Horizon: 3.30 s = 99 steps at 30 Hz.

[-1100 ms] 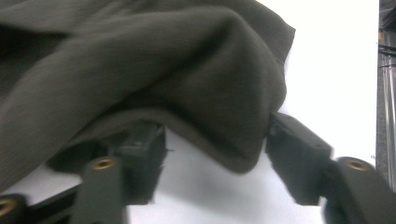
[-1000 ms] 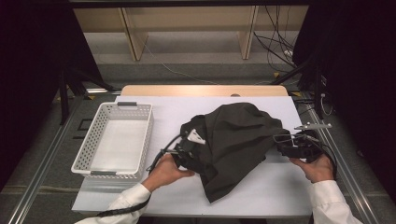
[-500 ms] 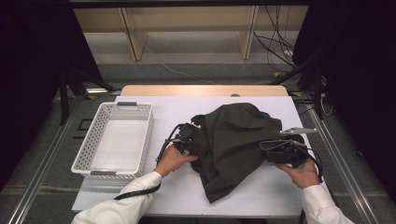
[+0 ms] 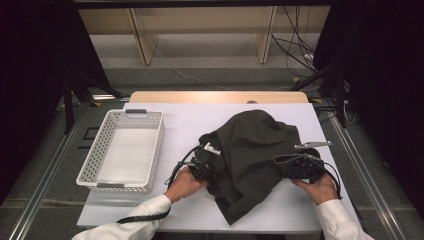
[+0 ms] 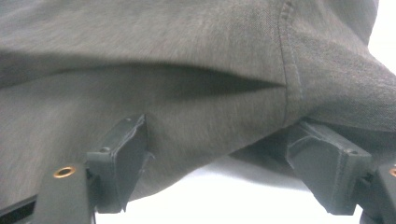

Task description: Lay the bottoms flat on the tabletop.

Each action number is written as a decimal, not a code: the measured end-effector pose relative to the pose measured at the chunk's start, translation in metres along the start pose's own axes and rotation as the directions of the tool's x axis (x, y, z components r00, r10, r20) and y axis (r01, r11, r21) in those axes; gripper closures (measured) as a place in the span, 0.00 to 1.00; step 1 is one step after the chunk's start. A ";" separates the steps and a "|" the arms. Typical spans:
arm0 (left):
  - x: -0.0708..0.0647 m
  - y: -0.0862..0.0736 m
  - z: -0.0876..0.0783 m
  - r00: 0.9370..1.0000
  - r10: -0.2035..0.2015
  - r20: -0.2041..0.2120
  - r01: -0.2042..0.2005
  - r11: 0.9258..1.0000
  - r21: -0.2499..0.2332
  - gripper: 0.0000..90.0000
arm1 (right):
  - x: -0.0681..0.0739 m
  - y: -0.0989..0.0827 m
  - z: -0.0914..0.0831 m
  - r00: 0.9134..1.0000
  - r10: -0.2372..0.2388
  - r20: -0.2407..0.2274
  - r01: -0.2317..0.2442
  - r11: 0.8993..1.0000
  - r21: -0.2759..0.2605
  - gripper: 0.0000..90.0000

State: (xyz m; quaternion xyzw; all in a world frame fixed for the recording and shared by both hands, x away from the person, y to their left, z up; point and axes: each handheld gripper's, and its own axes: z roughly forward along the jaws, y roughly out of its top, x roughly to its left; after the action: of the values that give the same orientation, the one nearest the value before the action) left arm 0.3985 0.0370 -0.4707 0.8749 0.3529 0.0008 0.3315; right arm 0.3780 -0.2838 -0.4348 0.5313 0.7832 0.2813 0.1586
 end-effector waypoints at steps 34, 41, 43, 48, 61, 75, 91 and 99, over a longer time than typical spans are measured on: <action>0.053 0.035 -0.016 0.981 -0.168 -0.093 0.162 0.985 -0.065 0.28 | -0.008 0.003 -0.004 1.000 0.022 -0.005 -0.022 0.999 -0.024 0.25; 0.050 0.025 -0.005 0.987 -0.156 0.049 0.159 0.986 -0.055 0.88 | -0.004 0.002 0.001 1.000 0.018 -0.018 -0.018 1.000 -0.014 0.23; 0.038 0.025 -0.013 0.992 -0.118 0.042 0.120 0.991 -0.055 0.89 | -0.004 0.002 0.000 1.000 0.014 -0.016 -0.015 1.000 -0.016 0.23; 0.006 0.012 -0.035 1.000 -0.013 0.029 0.014 0.998 -0.055 0.89 | -0.007 0.003 -0.007 0.999 0.028 -0.015 -0.029 0.999 -0.039 0.24; -0.011 -0.011 -0.037 0.999 0.009 0.040 -0.007 0.999 -0.048 0.89 | 0.009 0.019 -0.007 1.000 -0.009 -0.024 0.007 0.997 -0.075 0.26; -0.013 -0.011 -0.037 0.999 0.001 0.038 0.001 0.999 -0.054 0.88 | 0.009 0.022 -0.025 0.999 0.031 -0.039 -0.035 0.993 -0.114 0.29; -0.026 -0.011 -0.038 0.990 0.000 0.142 0.012 0.996 -0.086 0.83 | 0.005 0.021 -0.002 0.974 -0.137 0.181 0.145 0.989 -0.034 0.99; -0.031 -0.005 -0.048 0.986 0.019 0.168 0.003 0.991 -0.131 0.58 | -0.029 0.021 0.009 0.942 -0.127 0.311 0.137 0.990 -0.012 0.99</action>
State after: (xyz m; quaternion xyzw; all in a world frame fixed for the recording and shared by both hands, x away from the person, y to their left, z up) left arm 0.3607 0.0479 -0.4293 0.8496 0.3191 -0.0491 0.4171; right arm 0.4098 -0.3020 -0.4310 0.5123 0.7777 0.1965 0.3067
